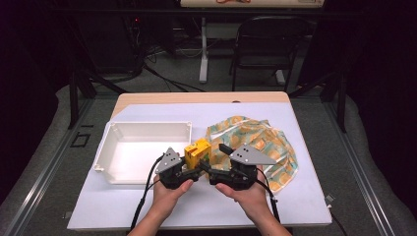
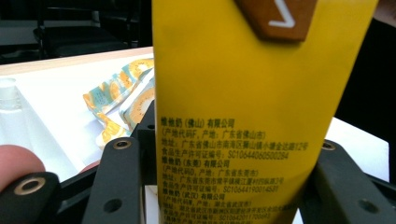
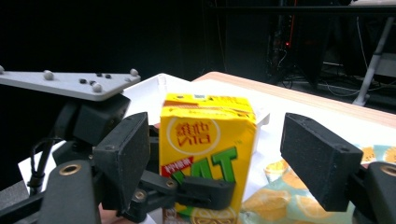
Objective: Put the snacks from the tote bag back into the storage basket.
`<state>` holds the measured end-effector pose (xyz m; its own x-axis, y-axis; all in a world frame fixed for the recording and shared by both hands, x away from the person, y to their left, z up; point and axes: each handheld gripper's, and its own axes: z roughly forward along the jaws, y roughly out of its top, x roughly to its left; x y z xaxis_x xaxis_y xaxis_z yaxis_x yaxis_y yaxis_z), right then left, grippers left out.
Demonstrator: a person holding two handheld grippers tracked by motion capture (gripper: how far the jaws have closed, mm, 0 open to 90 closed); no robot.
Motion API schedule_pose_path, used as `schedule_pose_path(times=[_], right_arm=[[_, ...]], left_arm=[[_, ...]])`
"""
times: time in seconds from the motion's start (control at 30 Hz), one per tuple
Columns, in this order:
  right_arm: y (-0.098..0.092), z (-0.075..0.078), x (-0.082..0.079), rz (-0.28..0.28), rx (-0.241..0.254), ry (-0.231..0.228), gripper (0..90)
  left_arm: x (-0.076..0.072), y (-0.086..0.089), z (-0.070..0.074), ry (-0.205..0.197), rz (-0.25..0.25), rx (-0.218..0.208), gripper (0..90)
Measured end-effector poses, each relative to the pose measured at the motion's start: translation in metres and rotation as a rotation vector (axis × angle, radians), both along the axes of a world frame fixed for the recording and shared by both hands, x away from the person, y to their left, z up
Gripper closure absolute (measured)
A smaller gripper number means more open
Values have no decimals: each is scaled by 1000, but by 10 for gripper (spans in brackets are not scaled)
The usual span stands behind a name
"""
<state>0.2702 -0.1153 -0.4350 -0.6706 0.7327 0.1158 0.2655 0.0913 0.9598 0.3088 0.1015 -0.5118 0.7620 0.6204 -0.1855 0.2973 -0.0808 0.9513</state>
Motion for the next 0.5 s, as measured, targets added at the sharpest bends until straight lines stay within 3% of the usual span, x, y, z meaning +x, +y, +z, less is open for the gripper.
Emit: schedule_pose_path(times=[0.27,0.3,0.37,0.5], right_arm=[[-11,-6,2,-30,-9,13,236],[-13,-7,2,-35,-11,14,235],[-17,-10,3,-43,-11,15,234],[-26,-16,3,-62,-14,23,228]], left_arm=[[0,4,2,-5,4,-15,516],[-1,5,2,-11,26,-9,516],[-1,7,4,-6,8,-12,515],[-2,10,5,-20,39,-8,515]])
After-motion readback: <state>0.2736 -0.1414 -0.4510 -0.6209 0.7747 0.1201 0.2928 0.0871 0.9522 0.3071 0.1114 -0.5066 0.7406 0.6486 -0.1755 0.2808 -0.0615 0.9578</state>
